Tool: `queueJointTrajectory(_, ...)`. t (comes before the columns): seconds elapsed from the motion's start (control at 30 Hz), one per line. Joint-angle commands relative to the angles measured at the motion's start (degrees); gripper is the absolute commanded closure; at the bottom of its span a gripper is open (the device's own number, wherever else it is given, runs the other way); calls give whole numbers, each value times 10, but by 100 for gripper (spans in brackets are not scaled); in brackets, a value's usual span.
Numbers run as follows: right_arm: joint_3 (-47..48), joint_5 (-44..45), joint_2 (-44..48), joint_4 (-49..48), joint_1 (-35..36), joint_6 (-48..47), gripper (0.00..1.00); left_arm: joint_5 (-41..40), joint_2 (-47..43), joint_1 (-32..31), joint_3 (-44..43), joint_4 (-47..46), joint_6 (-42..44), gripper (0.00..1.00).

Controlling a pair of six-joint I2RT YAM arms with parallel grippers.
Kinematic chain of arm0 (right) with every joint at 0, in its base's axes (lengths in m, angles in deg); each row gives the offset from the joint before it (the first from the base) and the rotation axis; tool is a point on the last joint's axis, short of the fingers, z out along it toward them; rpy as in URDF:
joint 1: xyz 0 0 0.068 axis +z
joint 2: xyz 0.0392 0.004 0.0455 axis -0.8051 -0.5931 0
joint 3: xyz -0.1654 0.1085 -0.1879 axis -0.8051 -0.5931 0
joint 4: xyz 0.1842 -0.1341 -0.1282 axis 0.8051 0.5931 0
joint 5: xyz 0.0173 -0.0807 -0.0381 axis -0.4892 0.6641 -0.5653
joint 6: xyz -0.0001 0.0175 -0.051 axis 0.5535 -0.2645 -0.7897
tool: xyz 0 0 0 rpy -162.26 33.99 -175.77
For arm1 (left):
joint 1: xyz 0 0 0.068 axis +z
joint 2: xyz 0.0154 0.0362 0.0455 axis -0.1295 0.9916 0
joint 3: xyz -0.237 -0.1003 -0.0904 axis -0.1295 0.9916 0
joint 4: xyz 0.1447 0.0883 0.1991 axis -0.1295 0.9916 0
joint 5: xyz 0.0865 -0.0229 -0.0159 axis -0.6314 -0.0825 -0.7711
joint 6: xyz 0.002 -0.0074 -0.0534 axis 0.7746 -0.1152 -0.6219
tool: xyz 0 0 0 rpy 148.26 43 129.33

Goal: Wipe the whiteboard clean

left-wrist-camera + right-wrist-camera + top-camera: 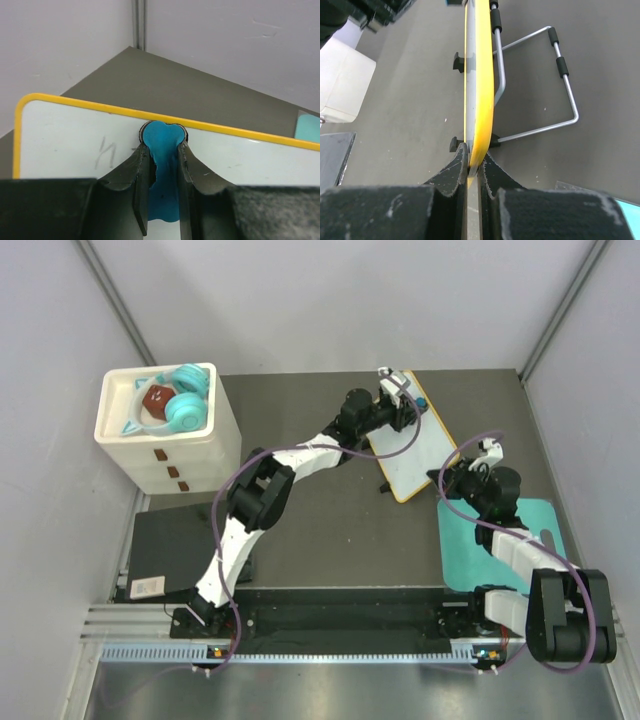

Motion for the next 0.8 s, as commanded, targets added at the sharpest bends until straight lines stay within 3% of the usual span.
queueJointTrajectory(0.0, 17, -19, -1, -22, 6, -58, 100, -66, 44, 22, -44, 31, 17, 100)
queueJointTrajectory(0.33, 17, -22, -1, -21, 19, -59, 100, -84, 97, 41, -125, 69, 21, 100)
queueJointTrajectory(0.77, 18, -22, -2, -22, 19, -60, 100, 120, 59, 16, -86, 66, 5, 100)
